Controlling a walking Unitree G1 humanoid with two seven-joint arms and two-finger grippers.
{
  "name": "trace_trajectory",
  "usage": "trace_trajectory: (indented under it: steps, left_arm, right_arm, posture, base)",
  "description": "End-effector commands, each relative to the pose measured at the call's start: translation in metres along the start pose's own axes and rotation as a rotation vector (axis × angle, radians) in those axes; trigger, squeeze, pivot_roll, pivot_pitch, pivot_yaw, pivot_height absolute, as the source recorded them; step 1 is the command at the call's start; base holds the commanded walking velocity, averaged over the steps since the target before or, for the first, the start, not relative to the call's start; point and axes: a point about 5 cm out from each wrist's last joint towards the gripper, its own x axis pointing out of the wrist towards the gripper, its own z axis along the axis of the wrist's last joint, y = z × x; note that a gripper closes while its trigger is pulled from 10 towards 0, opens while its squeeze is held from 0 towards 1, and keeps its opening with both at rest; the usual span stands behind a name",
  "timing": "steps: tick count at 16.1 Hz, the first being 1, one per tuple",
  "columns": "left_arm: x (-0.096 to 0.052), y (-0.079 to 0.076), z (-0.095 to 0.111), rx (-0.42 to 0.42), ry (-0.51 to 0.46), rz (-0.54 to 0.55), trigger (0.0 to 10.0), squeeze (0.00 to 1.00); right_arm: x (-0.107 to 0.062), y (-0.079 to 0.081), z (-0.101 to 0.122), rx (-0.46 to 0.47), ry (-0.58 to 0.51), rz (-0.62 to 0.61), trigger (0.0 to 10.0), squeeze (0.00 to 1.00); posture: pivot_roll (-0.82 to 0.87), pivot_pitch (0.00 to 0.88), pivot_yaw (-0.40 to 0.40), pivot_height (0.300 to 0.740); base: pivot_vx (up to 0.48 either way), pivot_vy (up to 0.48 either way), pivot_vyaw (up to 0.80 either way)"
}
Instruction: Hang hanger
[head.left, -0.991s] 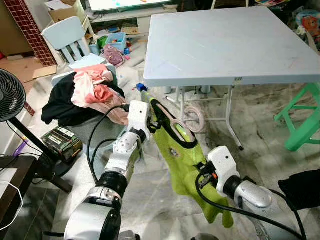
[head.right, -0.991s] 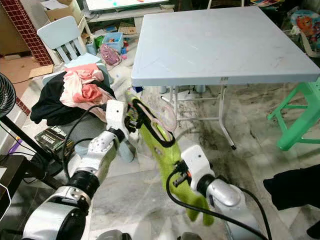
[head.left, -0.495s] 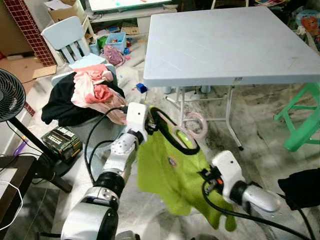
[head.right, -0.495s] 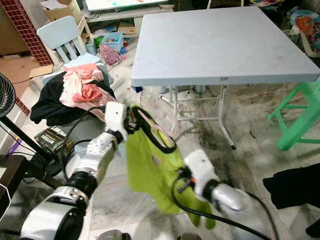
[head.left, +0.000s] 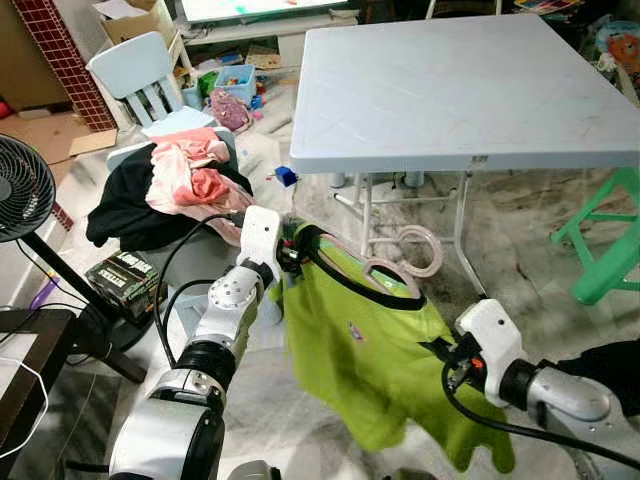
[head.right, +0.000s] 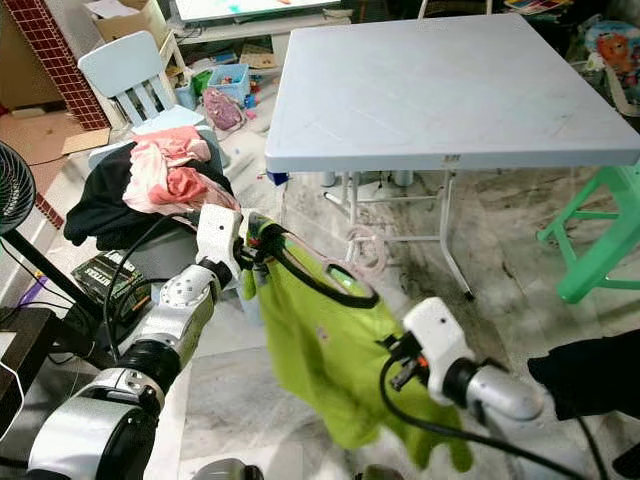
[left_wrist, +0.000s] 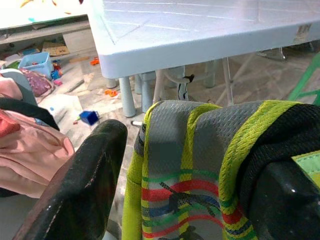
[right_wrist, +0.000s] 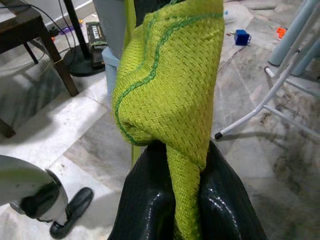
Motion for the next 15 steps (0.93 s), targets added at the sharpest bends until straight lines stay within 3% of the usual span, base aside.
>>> trace_trajectory:
  steps: [1,3,5,7,12,13,14,15]
  left_arm:
    - [-0.002,0.027,0.009,0.023,-0.020,0.089,10.0,0.00]
    - [-0.003,0.032,0.010,0.029,-0.024,0.111,10.0,0.00]
    - [-0.004,0.035,0.011,0.032,-0.028,0.120,10.0,0.00]
    - [-0.004,0.034,0.011,0.035,-0.029,0.116,10.0,0.00]
    - [-0.002,0.030,0.010,0.024,-0.025,0.089,10.0,0.00]
    - [-0.003,0.028,0.010,-0.005,-0.032,0.058,10.0,0.85]
    - [-0.003,0.023,0.008,-0.012,-0.032,0.019,10.0,1.00]
    - [-0.003,0.019,0.007,-0.007,-0.033,0.007,10.0,1.00]
  right_arm:
    - [-0.010,-0.013,0.001,-0.011,-0.006,-0.045,10.0,0.00]
    - [-0.017,-0.022,-0.009,-0.036,0.040,-0.071,10.0,0.00]
    - [-0.028,-0.046,-0.024,-0.115,0.141,-0.196,10.0,0.00]
    - [-0.033,-0.053,-0.025,-0.190,0.176,-0.210,10.0,0.00]
    - [-0.030,-0.031,-0.023,-0.262,0.141,-0.058,10.0,0.00]
    - [-0.028,-0.030,-0.020,-0.265,0.117,-0.064,10.0,0.00]
    - [-0.020,-0.028,-0.007,-0.202,0.035,-0.108,10.0,0.00]
    - [-0.015,-0.025,0.001,-0.152,-0.020,-0.118,10.0,0.00]
  posture:
    - [-0.16,0.000,0.089,0.740]
    - [-0.16,0.000,0.086,0.740]
    - [-0.16,0.000,0.086,0.740]
    - [-0.16,0.000,0.087,0.740]
    - [-0.16,0.000,0.090,0.740]
    - [-0.16,0.000,0.090,0.740]
    - [-0.16,0.000,0.090,0.740]
    - [-0.16,0.000,0.090,0.740]
  base:
    - [0.000,0.000,0.00]
    - [0.000,0.000,0.00]
    - [0.000,0.000,0.00]
    - [0.000,0.000,0.00]
    - [0.000,0.000,0.00]
    - [0.000,0.000,0.00]
    - [0.000,0.000,0.00]
    - [0.000,0.000,0.00]
